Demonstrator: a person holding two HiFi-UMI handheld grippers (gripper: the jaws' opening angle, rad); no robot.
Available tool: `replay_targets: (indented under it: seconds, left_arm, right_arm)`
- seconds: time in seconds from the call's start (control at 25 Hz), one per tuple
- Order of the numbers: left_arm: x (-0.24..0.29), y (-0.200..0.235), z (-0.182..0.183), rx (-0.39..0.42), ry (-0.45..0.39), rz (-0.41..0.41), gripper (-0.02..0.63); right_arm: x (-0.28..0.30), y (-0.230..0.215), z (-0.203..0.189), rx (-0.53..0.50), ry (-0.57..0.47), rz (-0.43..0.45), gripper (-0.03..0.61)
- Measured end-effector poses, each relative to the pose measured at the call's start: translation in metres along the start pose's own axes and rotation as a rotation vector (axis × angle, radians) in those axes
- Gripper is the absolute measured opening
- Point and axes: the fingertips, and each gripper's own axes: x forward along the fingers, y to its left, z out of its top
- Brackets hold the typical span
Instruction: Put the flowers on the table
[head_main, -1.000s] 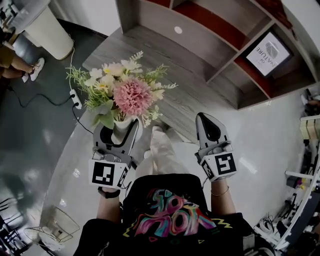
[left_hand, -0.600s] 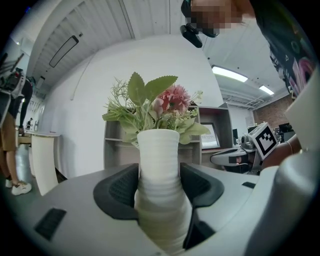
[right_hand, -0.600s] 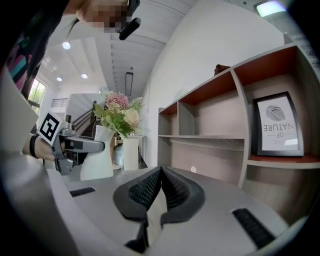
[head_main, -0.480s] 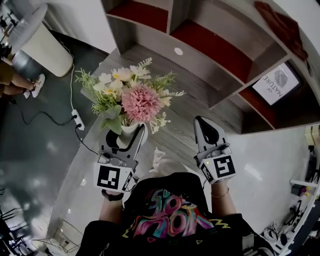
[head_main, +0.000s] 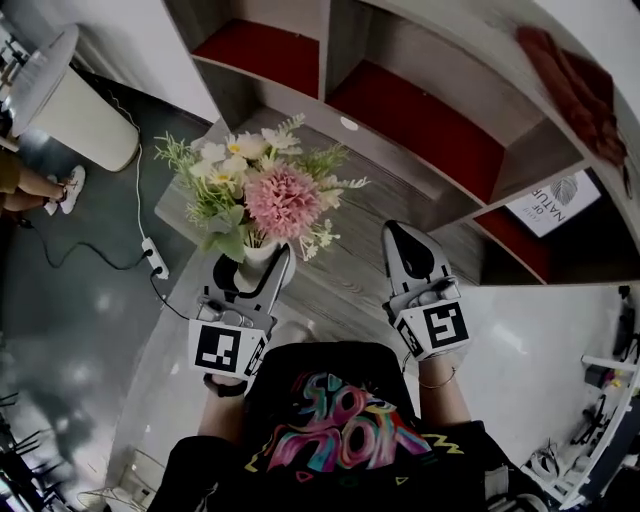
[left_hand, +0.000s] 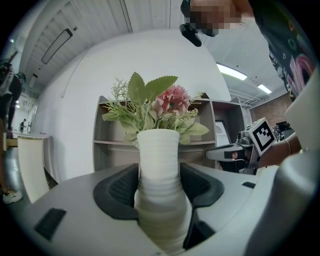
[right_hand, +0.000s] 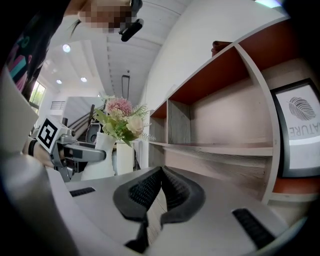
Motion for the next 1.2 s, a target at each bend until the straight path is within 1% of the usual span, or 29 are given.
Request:
replay_targets:
  seconds: [0.08,0.24,0.44,0.6,0.84,1.0,1.2]
  left_arm:
    - [0.003,-0.005,0.007,0.0,-0.013,-0.01,0.267]
    - [0.007,-0.011,0.015,0.002,-0.021,-0.059,0.267]
    - [0.007,-0.006,0.004,0.001,-0.021,-0.14,0.267]
    - [0.005,-0.002,-0.002,-0.006,-0.021,-0.189,0.268]
    - [0.008,0.002,-0.007,-0.017,-0.019,-0.253,0.268]
    - [0.009,0.003,-0.011,-0.02,-0.024,-0.285,0.268]
    - [0.012,0.006,-0.019,-0.024,-0.015,-0.297,0.268]
  right_arm:
    - [-0.004,-0.003,0.007,-0.007,-0.003,-0.003,0.015]
    - [-0.012,-0.003,0.014,-0.01,0.005,-0.037,0.015]
    - [-0.014,0.008,0.01,-0.011,0.012,-0.104,0.015]
    - [-0.017,0.016,0.005,0.018,0.014,-0.159,0.015]
    - [-0.013,0.021,-0.002,0.035,0.034,-0.207,0.015]
    - [-0.01,0.022,-0.003,0.027,0.037,-0.228,0.015]
    - [-0.008,0.025,-0.006,0.038,0.048,-0.244,0.015]
